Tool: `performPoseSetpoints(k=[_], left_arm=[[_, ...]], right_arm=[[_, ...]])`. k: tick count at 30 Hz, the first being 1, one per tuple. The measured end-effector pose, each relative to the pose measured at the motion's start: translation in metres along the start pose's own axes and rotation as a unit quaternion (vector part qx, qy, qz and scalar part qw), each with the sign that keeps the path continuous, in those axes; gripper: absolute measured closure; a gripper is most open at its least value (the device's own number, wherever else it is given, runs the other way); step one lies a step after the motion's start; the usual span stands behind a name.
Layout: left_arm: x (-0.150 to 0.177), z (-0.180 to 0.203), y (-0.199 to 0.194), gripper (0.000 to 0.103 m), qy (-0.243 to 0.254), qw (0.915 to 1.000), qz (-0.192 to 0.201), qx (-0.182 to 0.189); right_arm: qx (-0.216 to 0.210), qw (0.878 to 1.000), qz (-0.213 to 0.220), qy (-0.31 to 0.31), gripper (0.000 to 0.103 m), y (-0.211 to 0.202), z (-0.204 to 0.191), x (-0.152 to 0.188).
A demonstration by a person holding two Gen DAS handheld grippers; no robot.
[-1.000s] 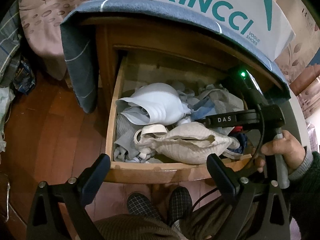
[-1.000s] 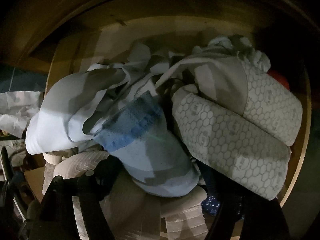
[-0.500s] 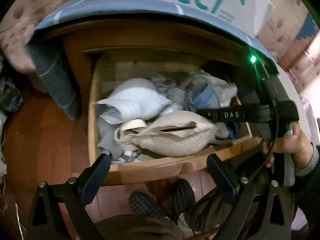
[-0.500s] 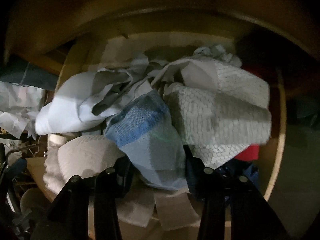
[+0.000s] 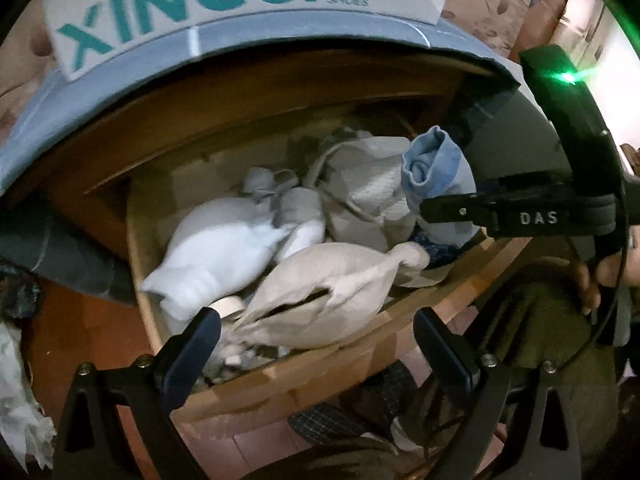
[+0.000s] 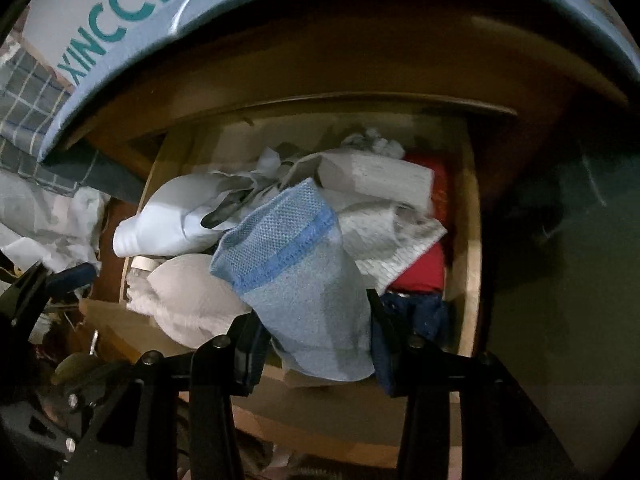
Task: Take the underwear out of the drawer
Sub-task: 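Grasp the cream lace bra with the left tool while the right tool reaches into the drawer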
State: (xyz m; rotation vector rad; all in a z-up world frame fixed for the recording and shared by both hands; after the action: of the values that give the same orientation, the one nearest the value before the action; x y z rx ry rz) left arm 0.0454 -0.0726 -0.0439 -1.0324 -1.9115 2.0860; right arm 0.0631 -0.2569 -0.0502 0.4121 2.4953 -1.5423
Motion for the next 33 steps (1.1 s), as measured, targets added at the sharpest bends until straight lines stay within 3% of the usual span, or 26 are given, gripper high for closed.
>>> performPoseSetpoints(k=[6,9,19,25,26,28,33], left_arm=[[-0.011,-0.001,0.021,0.003,-0.022,0.9979,-0.051,0.035],[-0.013,-0.001,0.032,0.003,-0.028,0.9964,-0.069,0.04],[-0.018,0.004,0.07,0.003,-0.021,0.9923,-0.122,0.007],[-0.021,0.003,0.08,0.004,-0.048,0.9898,-0.134,-0.011],[-0.021,0.003,0.081,0.005,-0.049,0.9898,-0.133,-0.015],[-0.02,0.004,0.08,0.021,-0.054,0.9898,-0.131,-0.015],[-0.02,0.001,0.074,0.048,-0.074,0.989,-0.127,-0.014]], right_arm=[[-0.047,0.998,0.018,0.048,0.062,-0.004,0.015,0.001],[-0.045,0.997,0.029,0.047,0.062,-0.008,0.013,0.001],[-0.047,0.998,0.027,0.045,0.062,-0.015,0.012,0.003],[-0.052,0.997,0.028,0.05,0.062,-0.015,0.013,0.004],[-0.051,0.997,0.028,0.05,0.062,-0.015,0.013,0.004],[-0.052,0.997,0.027,0.05,0.062,-0.015,0.013,0.004],[-0.05,0.997,0.027,0.05,0.062,-0.016,0.013,0.004]])
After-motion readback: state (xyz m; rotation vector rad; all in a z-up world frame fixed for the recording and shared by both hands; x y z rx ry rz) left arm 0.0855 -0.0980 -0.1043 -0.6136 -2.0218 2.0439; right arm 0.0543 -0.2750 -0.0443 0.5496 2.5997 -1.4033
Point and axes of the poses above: each gripper's, at about its wrist camera, not at the fingertips, and y roughly the way its jaws point, z to its right, x to its underside, the point moved 5 cm from there along y, roughly the way its jaws point, and after that the axes turned 10 degrees about -x, right-handed, at the moved point
